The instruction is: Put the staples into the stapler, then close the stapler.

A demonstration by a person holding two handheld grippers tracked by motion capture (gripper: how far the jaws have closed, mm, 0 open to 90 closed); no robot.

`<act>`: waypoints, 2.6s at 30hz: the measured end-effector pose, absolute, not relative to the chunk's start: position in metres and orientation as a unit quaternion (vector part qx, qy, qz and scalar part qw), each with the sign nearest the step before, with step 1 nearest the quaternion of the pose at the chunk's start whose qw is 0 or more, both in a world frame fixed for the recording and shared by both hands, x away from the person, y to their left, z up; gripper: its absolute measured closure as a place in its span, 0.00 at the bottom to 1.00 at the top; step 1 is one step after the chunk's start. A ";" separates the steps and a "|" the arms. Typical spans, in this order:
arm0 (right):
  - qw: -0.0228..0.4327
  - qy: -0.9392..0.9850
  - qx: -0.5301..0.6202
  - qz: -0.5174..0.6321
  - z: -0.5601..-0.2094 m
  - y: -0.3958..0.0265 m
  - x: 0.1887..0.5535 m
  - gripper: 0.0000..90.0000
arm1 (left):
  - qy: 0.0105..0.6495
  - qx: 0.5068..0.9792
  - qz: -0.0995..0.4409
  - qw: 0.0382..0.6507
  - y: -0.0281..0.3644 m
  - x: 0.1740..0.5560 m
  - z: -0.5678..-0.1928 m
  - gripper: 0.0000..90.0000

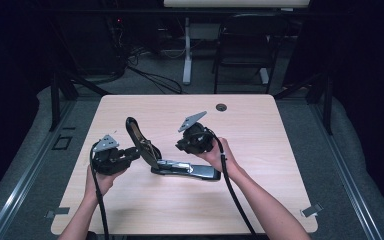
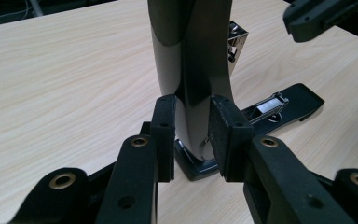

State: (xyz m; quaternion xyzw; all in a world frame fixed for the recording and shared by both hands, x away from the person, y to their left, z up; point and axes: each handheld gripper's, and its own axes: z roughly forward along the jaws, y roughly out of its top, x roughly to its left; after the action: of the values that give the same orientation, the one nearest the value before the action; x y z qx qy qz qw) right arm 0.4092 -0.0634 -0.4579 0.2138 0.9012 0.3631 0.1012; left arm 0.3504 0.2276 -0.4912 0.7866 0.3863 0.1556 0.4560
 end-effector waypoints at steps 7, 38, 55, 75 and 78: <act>0.099 0.888 0.220 0.391 -0.443 -0.051 0.409 0.91 | 0.370 0.796 0.152 0.455 0.216 0.352 -0.490 0.80; 0.050 0.852 0.310 0.419 -0.448 -0.075 0.417 1.00 | 0.334 0.838 0.117 0.415 0.178 0.358 -0.501 0.83; 0.015 0.837 0.345 0.424 -0.457 -0.097 0.415 1.00 | 0.331 0.841 0.114 0.413 0.172 0.359 -0.502 0.83; 0.005 0.832 0.364 0.419 -0.465 -0.110 0.410 1.00 | 0.327 0.845 0.110 0.408 0.168 0.359 -0.503 0.84; -0.001 0.829 0.369 0.420 -0.468 -0.113 0.410 1.00 | 0.326 0.846 0.111 0.407 0.166 0.359 -0.503 0.84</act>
State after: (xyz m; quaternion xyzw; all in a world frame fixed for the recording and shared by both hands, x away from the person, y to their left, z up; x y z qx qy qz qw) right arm 0.4100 -0.1135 -0.4683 0.3692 0.8291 0.4198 -0.0012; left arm 0.3592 0.1662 -0.5027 0.8459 0.3262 0.1112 0.4071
